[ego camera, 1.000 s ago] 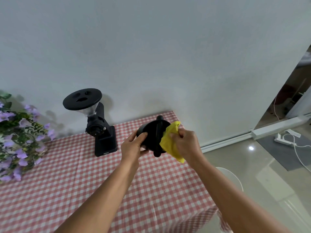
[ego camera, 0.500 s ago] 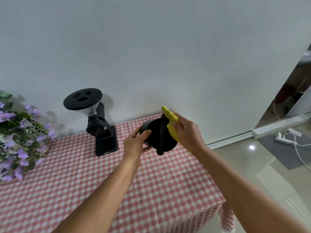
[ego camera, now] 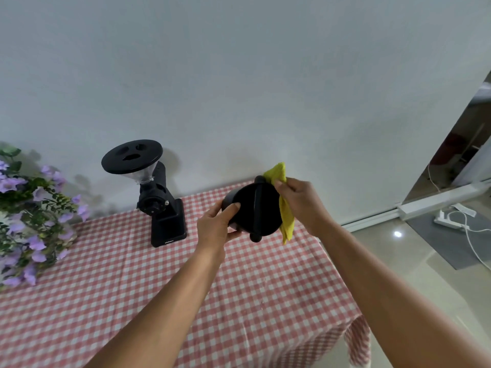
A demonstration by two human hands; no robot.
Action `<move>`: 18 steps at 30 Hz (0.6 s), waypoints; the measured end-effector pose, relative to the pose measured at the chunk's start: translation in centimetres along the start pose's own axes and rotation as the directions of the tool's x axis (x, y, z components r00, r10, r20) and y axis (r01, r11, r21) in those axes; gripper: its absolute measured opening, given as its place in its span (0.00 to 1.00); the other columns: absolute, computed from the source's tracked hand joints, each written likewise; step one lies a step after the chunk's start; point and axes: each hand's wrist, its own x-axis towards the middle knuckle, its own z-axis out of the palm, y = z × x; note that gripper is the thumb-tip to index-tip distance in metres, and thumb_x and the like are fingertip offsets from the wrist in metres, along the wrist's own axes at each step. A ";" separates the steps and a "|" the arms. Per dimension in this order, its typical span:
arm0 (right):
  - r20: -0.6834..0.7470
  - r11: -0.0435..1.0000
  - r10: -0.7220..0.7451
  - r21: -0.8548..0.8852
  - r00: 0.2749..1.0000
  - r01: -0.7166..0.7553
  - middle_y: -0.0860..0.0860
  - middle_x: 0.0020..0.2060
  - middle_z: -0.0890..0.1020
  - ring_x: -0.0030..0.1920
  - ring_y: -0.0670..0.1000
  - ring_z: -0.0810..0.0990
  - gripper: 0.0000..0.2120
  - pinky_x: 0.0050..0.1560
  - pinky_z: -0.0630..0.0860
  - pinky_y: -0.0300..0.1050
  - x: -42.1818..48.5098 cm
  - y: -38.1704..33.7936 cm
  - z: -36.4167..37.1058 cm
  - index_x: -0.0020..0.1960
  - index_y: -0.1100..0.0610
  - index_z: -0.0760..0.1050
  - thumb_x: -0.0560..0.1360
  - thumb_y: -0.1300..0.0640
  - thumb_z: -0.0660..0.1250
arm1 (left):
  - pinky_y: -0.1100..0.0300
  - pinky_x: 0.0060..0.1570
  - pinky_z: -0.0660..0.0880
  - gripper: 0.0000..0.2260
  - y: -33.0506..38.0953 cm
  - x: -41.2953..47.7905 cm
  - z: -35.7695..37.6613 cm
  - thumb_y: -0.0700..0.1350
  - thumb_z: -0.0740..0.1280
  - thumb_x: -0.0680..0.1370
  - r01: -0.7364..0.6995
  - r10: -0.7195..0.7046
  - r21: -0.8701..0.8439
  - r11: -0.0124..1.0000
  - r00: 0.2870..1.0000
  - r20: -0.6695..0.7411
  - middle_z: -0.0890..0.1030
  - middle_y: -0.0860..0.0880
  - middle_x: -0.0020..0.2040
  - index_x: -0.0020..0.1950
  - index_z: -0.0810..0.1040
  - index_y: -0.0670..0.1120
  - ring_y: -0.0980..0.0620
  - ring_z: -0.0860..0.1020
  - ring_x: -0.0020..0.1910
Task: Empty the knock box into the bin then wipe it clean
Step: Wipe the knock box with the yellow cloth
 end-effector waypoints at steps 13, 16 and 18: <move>-0.199 0.963 0.190 -0.155 0.962 -0.222 0.50 0.34 0.75 0.33 0.50 0.73 0.12 0.30 0.66 0.44 -1.7 3.5 4.9 0.41 0.55 0.69 0.82 0.52 0.61 | 0.49 0.42 0.84 0.18 -1.0 0.3 -0.7 0.44 0.76 0.74 0.038 -0.045 -0.118 0.992 0.997 -0.059 0.85 0.43 0.56 0.63 0.81 0.48 0.43 0.86 0.49; -0.202 0.958 0.131 -0.226 0.971 -0.176 0.48 0.35 0.76 0.34 0.49 0.74 0.09 0.30 0.65 0.43 -1.1 2.8 4.0 0.43 0.54 0.70 0.82 0.56 0.59 | 0.46 0.46 0.84 0.21 -1.1 -0.2 -1.3 0.43 0.76 0.74 0.047 -0.047 -0.058 0.997 0.999 0.002 0.85 0.43 0.57 0.67 0.79 0.47 0.43 0.86 0.51; -0.118 0.936 -0.052 -0.352 0.992 0.007 0.47 0.38 0.78 0.36 0.49 0.75 0.06 0.34 0.66 0.44 -0.7 1.7 3.1 0.51 0.54 0.73 0.81 0.57 0.58 | 0.44 0.48 0.83 0.19 -0.9 -0.2 -1.6 0.42 0.74 0.75 0.052 -0.050 -0.021 0.998 0.996 0.077 0.85 0.42 0.57 0.66 0.79 0.46 0.43 0.85 0.52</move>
